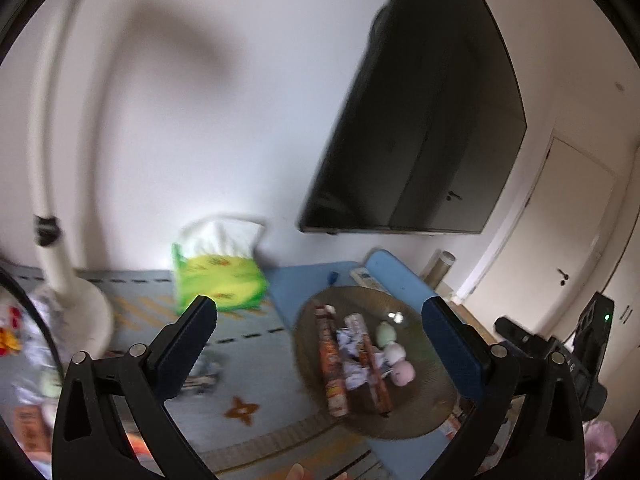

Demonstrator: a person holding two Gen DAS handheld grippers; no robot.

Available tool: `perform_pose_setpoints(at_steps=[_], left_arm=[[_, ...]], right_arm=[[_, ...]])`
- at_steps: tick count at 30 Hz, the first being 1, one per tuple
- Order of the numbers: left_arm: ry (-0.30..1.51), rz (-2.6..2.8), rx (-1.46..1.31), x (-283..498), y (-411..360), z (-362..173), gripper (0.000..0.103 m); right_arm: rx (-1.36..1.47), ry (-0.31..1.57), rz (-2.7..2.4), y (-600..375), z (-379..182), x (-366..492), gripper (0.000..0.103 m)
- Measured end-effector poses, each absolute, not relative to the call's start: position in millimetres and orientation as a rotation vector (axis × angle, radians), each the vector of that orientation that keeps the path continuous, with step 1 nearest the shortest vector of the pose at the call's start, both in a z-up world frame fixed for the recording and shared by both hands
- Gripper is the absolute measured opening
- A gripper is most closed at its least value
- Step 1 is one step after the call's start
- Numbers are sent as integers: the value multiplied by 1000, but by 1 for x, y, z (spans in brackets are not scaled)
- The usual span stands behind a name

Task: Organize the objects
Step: 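Move both grippers back toward the desk clutter, then grasp brown capybara snack box with left gripper while right gripper grasps small dark box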

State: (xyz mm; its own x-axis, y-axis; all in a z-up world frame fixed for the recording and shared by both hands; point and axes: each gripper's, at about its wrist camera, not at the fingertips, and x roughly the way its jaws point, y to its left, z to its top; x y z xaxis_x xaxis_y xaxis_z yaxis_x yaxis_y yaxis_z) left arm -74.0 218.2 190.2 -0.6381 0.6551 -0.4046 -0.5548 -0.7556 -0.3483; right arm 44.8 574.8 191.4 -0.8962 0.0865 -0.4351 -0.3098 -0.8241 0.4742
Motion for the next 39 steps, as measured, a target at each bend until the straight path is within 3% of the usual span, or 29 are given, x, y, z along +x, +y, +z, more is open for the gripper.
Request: perform_pose_setpoints(at_steps=[11,15,22,31,39], left_arm=[[-236,2632,-686,-70,82,199,103],[-272,2702,-766,-78,35,175,103],[-352,2726,-993,-98,-10,109,103],[-365,2665,-1139,-100,-7,50,103],[-270,2647,-1208,-105,5,30,103]], right_arm=[[-554,775,2940,473,217,18,103],[-651,731,3010,434,210,-1,103],[-850,462,3136,368,182,-26,103],[-1193,883,3129,347,102,-49,103],[-1314,1039,3112,326,67,-76,103]])
